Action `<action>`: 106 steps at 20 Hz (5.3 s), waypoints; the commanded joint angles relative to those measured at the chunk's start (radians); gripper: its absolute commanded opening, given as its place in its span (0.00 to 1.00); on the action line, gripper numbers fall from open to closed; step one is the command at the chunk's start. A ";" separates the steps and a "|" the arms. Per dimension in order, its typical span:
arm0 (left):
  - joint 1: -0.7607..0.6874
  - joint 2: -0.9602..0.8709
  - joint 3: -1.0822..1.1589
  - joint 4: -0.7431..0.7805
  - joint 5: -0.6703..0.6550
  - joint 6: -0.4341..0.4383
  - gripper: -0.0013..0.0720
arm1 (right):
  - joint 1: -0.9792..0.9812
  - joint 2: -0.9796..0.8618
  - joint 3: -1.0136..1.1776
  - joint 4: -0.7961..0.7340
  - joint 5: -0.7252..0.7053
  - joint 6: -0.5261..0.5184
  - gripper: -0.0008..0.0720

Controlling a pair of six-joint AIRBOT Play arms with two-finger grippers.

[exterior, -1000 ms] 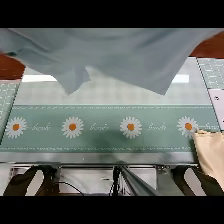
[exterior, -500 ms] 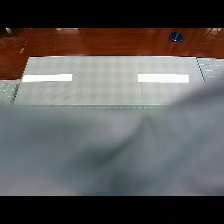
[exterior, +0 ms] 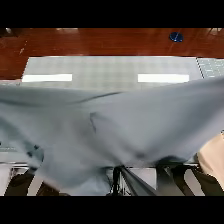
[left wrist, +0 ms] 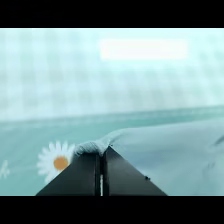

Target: Fold the shirts.

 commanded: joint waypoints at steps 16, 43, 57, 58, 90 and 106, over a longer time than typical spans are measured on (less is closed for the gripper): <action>-0.180 -0.752 -0.322 -0.060 0.922 0.336 0.04 | 0.298 -0.692 -0.219 -0.108 -0.993 -0.038 0.05; -0.224 -0.925 -0.265 -0.061 0.406 0.251 0.04 | 0.202 -0.804 -0.265 -0.116 -0.505 -0.061 0.05; -0.229 -0.970 -0.256 0.199 0.345 0.115 0.40 | 0.202 -0.809 -0.265 -0.109 -0.485 -0.069 0.32; -0.228 -0.964 -0.240 0.203 0.336 0.130 0.53 | 0.202 -0.806 -0.262 -0.105 -0.452 -0.121 0.36; -0.050 -0.439 -1.181 -0.047 0.534 0.307 0.79 | -0.178 -0.332 -0.912 0.159 -0.396 -0.316 0.71; -0.184 -0.567 -1.180 -0.066 0.567 0.352 0.04 | -0.315 -0.333 -0.932 0.044 -0.327 -0.245 0.81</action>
